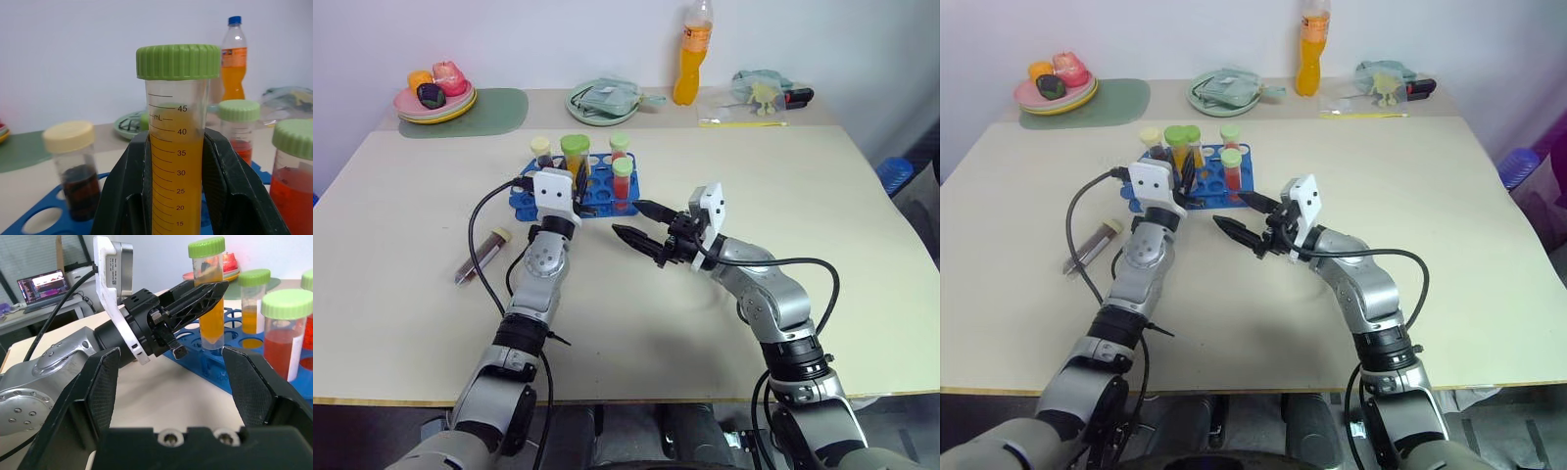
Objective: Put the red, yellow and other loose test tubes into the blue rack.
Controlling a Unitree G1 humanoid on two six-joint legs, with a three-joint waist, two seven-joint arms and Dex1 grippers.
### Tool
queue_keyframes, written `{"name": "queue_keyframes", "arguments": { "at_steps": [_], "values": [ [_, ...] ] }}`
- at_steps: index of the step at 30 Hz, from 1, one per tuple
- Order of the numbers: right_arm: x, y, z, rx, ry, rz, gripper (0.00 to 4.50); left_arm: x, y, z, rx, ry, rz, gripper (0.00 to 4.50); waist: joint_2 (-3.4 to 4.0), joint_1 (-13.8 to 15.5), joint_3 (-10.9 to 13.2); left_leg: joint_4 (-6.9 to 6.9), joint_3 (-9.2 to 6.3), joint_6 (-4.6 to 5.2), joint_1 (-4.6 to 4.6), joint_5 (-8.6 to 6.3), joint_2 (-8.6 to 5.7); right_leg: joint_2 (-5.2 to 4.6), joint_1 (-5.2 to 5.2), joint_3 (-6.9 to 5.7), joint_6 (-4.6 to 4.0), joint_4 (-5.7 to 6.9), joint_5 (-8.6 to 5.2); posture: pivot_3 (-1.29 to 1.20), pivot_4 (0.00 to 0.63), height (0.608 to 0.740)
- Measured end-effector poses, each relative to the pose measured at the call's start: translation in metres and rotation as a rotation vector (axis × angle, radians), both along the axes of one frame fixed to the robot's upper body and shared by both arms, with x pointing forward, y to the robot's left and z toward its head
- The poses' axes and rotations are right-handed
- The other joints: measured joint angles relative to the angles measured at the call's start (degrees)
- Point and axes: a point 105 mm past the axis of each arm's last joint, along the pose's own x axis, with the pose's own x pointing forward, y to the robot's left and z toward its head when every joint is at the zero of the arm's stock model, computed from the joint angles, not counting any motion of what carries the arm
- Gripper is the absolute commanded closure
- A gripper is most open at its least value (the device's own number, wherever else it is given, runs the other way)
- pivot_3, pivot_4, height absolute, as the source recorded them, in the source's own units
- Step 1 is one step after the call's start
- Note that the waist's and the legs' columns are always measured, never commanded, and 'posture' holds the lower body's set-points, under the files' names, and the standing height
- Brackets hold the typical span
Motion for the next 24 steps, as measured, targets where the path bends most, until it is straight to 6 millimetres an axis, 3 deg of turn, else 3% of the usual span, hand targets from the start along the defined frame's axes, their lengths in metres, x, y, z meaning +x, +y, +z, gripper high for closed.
{"name": "queue_keyframes", "arguments": {
  "at_steps": [10,24],
  "values": [
    [-0.0025,-0.0028,0.0013,-0.011,-0.006,-0.007,0.81,0.0048,-0.0098,-0.0034,-0.046,0.011,-0.049,3.5,0.0,0.0,0.0,0.0,0.0,0.01,0.0,0.0,0.0,0.01,0.0,-0.01,0.0,0.0,0.0,0.0,0.15,0.729],
    [-0.0029,-0.0048,-0.0025,-0.02,0.008,-0.01,0.81,0.0046,-0.0064,-0.0039,-0.017,0.003,-0.028,3.5,0.0,0.0,0.0,0.0,-0.01,0.0,0.0,0.0,0.01,0.02,0.0,0.0,0.0,0.0,0.0,0.0,0.15,0.729]
  ]
}}
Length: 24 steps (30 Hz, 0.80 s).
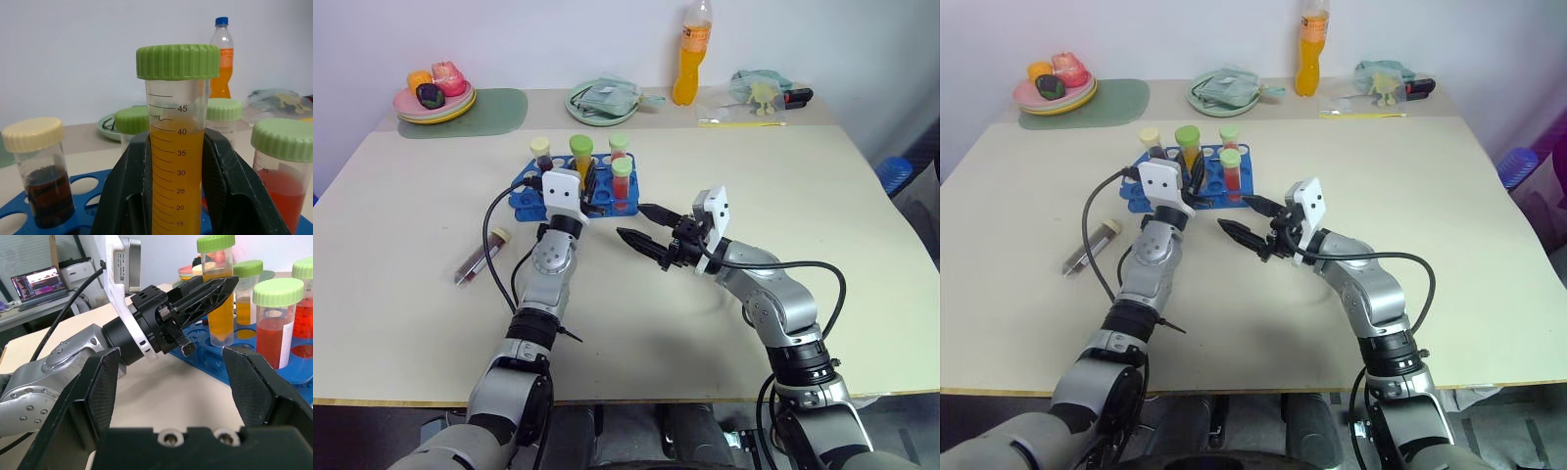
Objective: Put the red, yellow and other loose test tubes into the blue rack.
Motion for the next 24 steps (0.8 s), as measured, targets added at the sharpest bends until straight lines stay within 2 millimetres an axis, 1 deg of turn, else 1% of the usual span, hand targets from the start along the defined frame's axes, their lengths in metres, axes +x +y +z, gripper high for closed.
{"name": "queue_keyframes", "arguments": {
  "at_steps": [14,24],
  "values": [
    [-0.0007,0.0005,0.0002,0.0,-0.003,0.007,0.81,-0.006,-0.0005,-0.0026,-0.02,-0.001,0.001,3.5,0.0,0.0,0.0,0.0,0.0,0.0,0.0,0.0,0.01,0.0,0.0,0.0,0.0,0.01,0.0,0.0,0.15,0.729],
    [-0.0012,0.0,-0.0012,0.001,-0.001,0.006,0.81,-0.0061,-0.001,-0.0026,-0.007,-0.004,0.005,3.5,0.0,0.0,0.0,0.0,0.0,0.0,0.0,0.0,0.0,0.0,0.0,0.0,0.0,0.01,0.0,0.0,0.15,0.729]
  ]
}}
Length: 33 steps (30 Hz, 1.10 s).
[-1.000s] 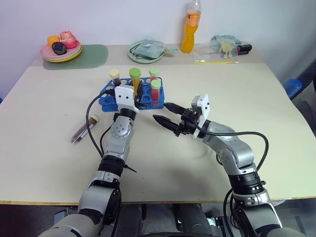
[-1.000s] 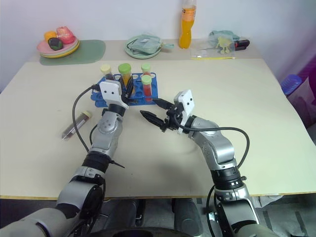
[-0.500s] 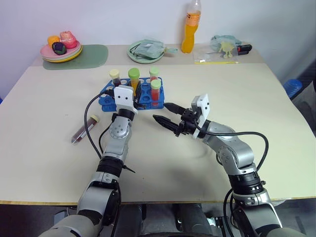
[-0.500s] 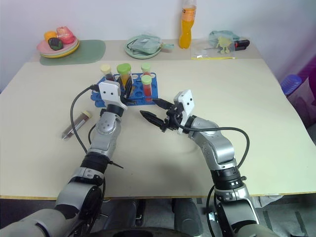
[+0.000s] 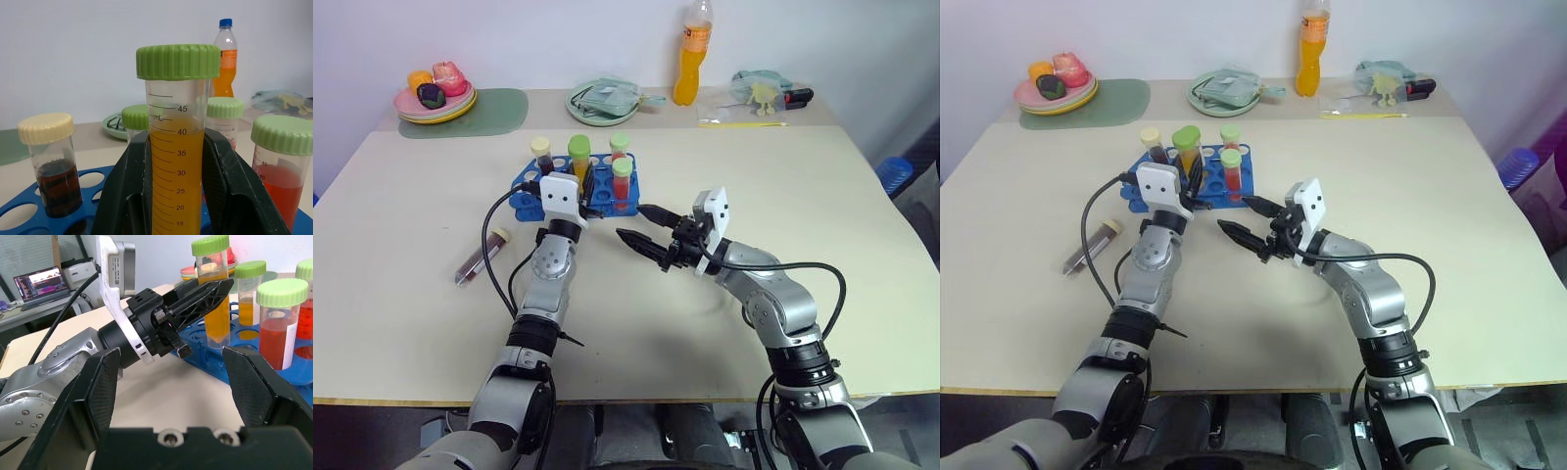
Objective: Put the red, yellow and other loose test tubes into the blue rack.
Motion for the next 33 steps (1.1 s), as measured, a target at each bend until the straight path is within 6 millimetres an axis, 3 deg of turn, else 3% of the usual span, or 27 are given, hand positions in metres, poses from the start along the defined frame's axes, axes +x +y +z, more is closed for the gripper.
{"name": "queue_keyframes", "arguments": {
  "at_steps": [33],
  "values": [
    [-0.0004,-0.0006,-0.0019,-0.001,0.006,-0.002,0.81,0.0002,0.0033,-0.0001,0.014,-0.003,0.012,3.5,0.0,0.0,0.0,0.01,-0.01,0.0,0.01,0.0,0.01,0.01,0.0,0.0,0.0,0.02,0.0,0.0,0.15,0.729]
  ]
}}
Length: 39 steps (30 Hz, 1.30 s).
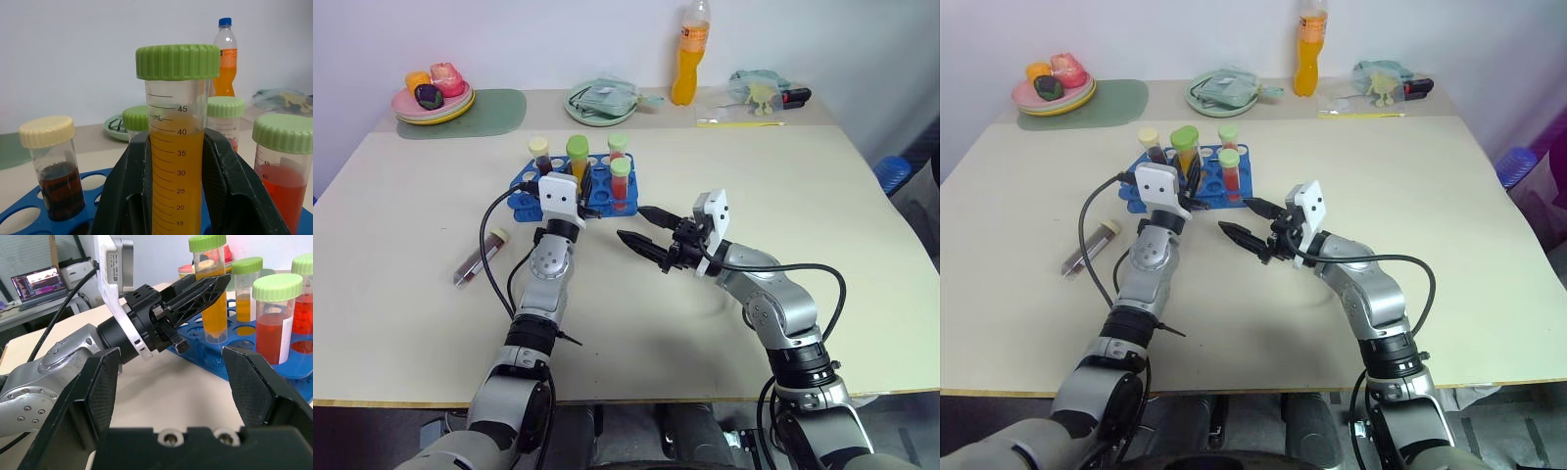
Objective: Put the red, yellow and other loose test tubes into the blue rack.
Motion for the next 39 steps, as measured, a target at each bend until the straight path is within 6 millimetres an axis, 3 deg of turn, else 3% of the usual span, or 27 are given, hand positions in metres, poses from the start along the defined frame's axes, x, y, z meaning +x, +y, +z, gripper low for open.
{"name": "queue_keyframes", "arguments": {
  "at_steps": [12,22,25,29,32,35,37,39],
  "values": [
    [0.0,0.0,0.0,0.0,0.0,0.0,0.81,0.004,-0.002,0.0,0.002,0.005,-0.001,3.5,0.0,0.0,0.0,0.01,0.0,0.0,0.0,0.0,-0.02,0.0,0.01,0.0,0.0,0.0,0.0,0.0,0.15,0.729],
    [0.0,0.0,0.0,-0.001,0.0,-0.001,0.81,0.008,0.002,-0.014,0.02,0.058,0.01,3.5,-0.01,0.0,0.0,0.01,-0.01,0.0,0.0,0.0,-0.02,0.01,0.0,0.0,0.0,0.0,0.0,0.0,0.15,0.729],
    [0.0,0.0,0.0,-0.001,0.001,-0.001,0.81,0.008,0.001,-0.015,0.019,0.061,0.002,2.31,-0.01,0.0,0.0,0.01,0.0,0.0,0.0,0.0,-0.02,0.0,0.0,0.0,0.0,0.0,0.0,0.0,0.15,0.729],
    [0.0,0.0,0.0,-0.002,0.001,-0.001,0.81,0.006,0.003,-0.014,0.014,0.055,0.003,0.27,-0.01,0.0,0.0,0.01,-0.01,0.0,0.0,0.0,0.0,0.0,0.0,0.0,0.0,0.0,0.0,0.0,0.15,0.729],
    [0.0,0.0,0.0,-0.003,0.0,0.001,0.81,0.001,0.005,-0.004,-0.004,0.028,-0.002,0.27,-0.01,0.0,0.0,0.01,-0.02,0.0,0.0,0.0,0.03,0.0,0.0,0.0,0.0,0.0,0.0,0.0,0.15,0.729],
    [0.0,-0.001,-0.001,-0.009,-0.002,0.001,0.81,-0.017,0.019,0.009,-0.002,0.001,-0.005,0.27,0.0,-0.4,0.0,-0.02,-0.01,0.0,0.0,0.0,0.09,0.01,-0.02,0.03,0.0,0.01,0.0,0.0,0.15,0.729],
    [0.0,-0.003,0.001,-0.017,-0.01,-0.003,0.81,-0.034,0.04,0.012,0.031,0.036,0.019,0.27,0.01,-0.7,0.0,-0.03,0.0,-0.01,0.0,0.0,0.15,0.06,-0.07,0.06,-0.01,0.02,-0.01,0.0,0.15,0.729],
    [0.001,-0.01,0.003,-0.038,-0.022,-0.015,0.81,-0.052,0.073,0.016,0.101,0.133,0.07,0.27,0.01,-0.6,0.0,-0.04,-0.03,0.0,-0.01,0.0,0.2,0.14,-0.07,0.06,-0.02,0.04,-0.01,0.0,0.15,0.729]
  ]
}}
